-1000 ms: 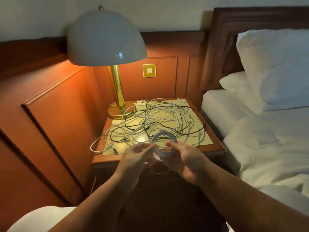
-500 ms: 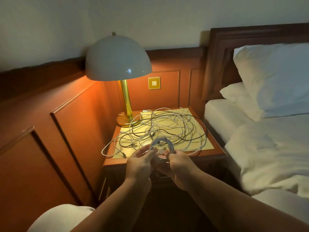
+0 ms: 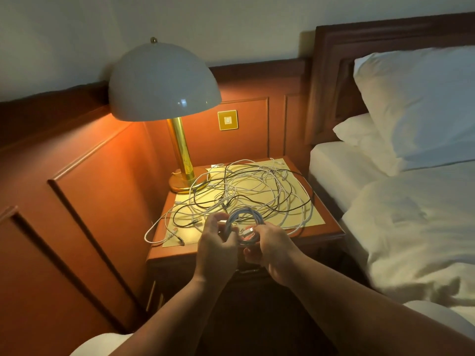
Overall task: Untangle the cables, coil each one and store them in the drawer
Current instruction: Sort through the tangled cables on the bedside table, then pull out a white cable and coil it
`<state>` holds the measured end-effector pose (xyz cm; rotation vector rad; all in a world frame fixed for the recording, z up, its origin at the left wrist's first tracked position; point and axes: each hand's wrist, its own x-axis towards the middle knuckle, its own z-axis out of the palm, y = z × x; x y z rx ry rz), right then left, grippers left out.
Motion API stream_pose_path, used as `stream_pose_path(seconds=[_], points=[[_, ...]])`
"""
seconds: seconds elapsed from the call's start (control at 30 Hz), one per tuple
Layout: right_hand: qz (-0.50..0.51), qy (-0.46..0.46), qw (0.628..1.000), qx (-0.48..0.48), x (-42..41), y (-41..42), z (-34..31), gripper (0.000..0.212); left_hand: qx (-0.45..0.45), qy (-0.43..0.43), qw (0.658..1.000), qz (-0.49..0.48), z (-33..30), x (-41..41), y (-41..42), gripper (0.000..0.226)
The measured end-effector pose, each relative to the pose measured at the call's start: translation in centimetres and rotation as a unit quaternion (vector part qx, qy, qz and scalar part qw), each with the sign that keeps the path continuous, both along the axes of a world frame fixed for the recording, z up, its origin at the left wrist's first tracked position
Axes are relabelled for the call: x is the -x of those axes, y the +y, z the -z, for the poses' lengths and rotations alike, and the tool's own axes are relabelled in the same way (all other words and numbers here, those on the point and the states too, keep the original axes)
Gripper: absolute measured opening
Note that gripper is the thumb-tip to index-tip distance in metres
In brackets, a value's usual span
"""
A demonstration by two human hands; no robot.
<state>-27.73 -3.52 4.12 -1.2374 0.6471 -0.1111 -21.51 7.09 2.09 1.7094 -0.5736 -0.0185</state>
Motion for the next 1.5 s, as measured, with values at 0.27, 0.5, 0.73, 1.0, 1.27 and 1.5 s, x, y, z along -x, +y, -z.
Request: stream_pose_path(seconds=[0.27, 0.5, 0.73, 1.0, 1.27, 1.5], points=[[-0.042, 0.050, 0.996, 0.058, -1.9, -5.5, 2.2, 0.031, -0.089, -0.058, 0.990, 0.094, 1.5, -1.3, -5.0, 0.040], [-0.124, 0.151, 0.954, 0.229, -2.0, -12.3, 3.6, 0.022, -0.244, -0.102, 0.954, 0.141, 2.7, -4.2, -11.3, 0.049], [-0.127, 0.198, 0.876, 0.422, -1.7, -18.9, 3.6, 0.025, -0.358, -0.165, 0.900, 0.184, 3.2, -7.2, -18.3, 0.029], [-0.073, 0.189, 0.873, 0.443, -0.6, -23.1, 6.0, 0.024, -0.411, -0.145, 0.879, 0.194, 4.9, -7.8, -22.4, 0.032], [0.027, 0.242, 0.861, 0.447, -0.1, -25.5, 7.6, 0.024, -0.406, -0.210, 0.870, 0.189, 6.5, -6.7, -21.0, 0.044], [0.028, 0.266, 0.842, 0.468, -0.9, -24.9, 8.0, 0.026, -0.452, -0.332, 0.805, 0.194, 5.5, -7.9, -19.4, 0.035]])
